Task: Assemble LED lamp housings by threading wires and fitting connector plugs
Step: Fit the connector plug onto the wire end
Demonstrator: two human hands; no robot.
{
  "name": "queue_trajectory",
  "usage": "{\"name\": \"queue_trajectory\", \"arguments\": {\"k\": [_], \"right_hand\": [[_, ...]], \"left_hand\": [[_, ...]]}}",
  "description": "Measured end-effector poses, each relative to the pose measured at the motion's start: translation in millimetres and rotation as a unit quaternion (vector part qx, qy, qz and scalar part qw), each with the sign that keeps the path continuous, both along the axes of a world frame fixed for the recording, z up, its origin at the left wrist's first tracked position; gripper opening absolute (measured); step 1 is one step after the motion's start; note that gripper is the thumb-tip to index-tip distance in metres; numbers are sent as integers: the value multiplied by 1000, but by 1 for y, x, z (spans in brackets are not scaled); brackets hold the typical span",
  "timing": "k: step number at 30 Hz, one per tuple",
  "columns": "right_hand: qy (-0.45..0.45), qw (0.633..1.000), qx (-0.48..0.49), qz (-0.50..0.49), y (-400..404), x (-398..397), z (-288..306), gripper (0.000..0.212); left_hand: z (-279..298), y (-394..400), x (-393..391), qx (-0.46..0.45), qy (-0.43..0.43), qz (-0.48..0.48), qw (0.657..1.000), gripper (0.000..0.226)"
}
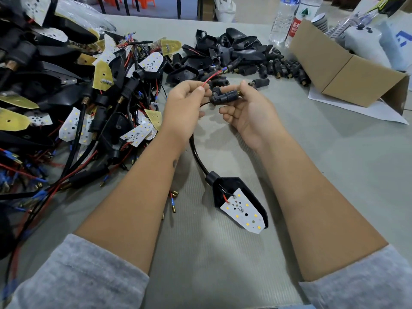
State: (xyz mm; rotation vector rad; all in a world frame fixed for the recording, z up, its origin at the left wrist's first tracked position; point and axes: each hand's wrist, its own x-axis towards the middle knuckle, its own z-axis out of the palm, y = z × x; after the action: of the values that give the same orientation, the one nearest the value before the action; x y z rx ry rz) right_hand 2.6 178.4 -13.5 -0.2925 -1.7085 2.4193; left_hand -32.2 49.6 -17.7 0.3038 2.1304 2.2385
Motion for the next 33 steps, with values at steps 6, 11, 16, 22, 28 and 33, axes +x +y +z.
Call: {"name": "queue_trajectory", "arguments": {"k": [6,11,16,22,28,33], "right_hand": [[-11,994,-93,-53,3,0,-1,44],[-9,986,-148,-81,5,0,0,45],[5,978,-191,-78,7,1,0,45],[12,978,-195,-69,8,2,0,47],[13,977,-202,-67,8,2,1,47],[10,975,-208,-71,8,1,1,47]], "left_hand": [[3,-6,-2,90,3,10,996,29],[4,-7,1,99,56,15,993,27],[3,-4,2,26,68,37,997,22],[-2,-1,5,-69,100,-6,993,12],[-2,-1,5,-79,99,-5,992,15],[-4,1,2,-76,88,-7,993,19]]}}
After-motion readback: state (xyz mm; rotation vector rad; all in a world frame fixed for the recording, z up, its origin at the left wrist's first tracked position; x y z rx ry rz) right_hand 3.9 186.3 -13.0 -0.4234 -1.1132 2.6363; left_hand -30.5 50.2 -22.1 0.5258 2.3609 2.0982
